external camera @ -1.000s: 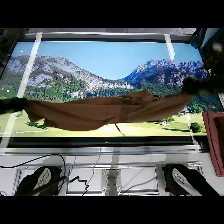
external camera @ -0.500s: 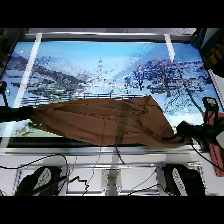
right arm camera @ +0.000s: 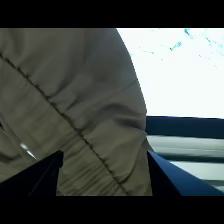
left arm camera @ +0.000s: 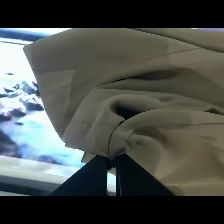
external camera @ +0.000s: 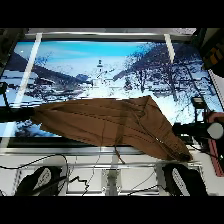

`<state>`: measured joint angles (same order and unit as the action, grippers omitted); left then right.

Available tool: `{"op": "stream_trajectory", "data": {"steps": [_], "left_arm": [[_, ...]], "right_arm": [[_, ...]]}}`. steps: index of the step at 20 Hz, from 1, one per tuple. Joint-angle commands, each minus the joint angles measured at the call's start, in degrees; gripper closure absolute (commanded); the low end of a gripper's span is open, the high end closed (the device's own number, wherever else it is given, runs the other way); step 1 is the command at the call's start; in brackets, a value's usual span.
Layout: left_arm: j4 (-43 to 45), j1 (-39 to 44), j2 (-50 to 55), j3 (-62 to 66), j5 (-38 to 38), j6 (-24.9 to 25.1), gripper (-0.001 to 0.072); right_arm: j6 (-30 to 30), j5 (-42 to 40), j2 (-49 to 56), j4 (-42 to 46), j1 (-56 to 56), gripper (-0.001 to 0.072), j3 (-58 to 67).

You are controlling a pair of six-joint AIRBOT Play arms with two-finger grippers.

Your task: Fold the clothes and pants, and hang the long-sleeved shirts on hangers.

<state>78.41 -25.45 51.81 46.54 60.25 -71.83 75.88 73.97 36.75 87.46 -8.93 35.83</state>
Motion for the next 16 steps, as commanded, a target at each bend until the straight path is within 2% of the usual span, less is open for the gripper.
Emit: {"op": "stream_trajectory", "data": {"steps": [1, 2, 3, 5, 9, 10, 12, 13, 16], "left_arm": [[0.0, 0.0, 0.0, 0.0, -0.1, 0.0, 0.0682], [0.0, 0.0, 0.0, 0.0, -0.4, 0.0, 0.0683], [-0.1, 0.0, 0.0, 0.0, -0.9, 0.0, 0.0682], [-1.2, 0.0, 0.0, 0.0, -1.3, 0.0, 0.0683], [-2.6, 0.1, 0.0, 0.0, -1.5, 0.0, 0.0683], [-2.6, 0.1, 0.0, 0.0, -1.6, 0.0, 0.0682], [-2.6, 0.1, 0.0, 0.0, -1.5, 0.0, 0.0683], [-2.6, 0.1, 0.0, 0.0, -1.6, 0.0, 0.0683], [-2.6, 0.1, 0.0, 0.0, -1.6, 0.0, 0.0683]], "right_arm": [[-16.5, 2.9, 6.4, -6.9, 0.1, 0.0120, 0.1], [-20.2, 1.2, 6.8, -12.5, 0.1, 0.0079, 0.1], [-24.9, -1.9, 6.9, -17.9, 0.1, 0.0000, 0.1], [-29.7, -8.9, 7.2, -22.9, 0.1, 0.0000, 0.1], [-32.6, -13.0, 12.7, -20.2, 9.2, 0.0005, 0.1], [-32.1, -16.1, 14.6, -17.1, 13.8, 0.0006, 0.1], [-25.8, -23.3, 18.0, -9.9, 22.0, 0.0005, 0.1], [-22.7, -25.1, 19.7, -6.3, 25.7, 0.0006, 0.1], [-18.7, -26.3, 24.2, -1.8, 32.6, 0.0005, 0.1]]}}
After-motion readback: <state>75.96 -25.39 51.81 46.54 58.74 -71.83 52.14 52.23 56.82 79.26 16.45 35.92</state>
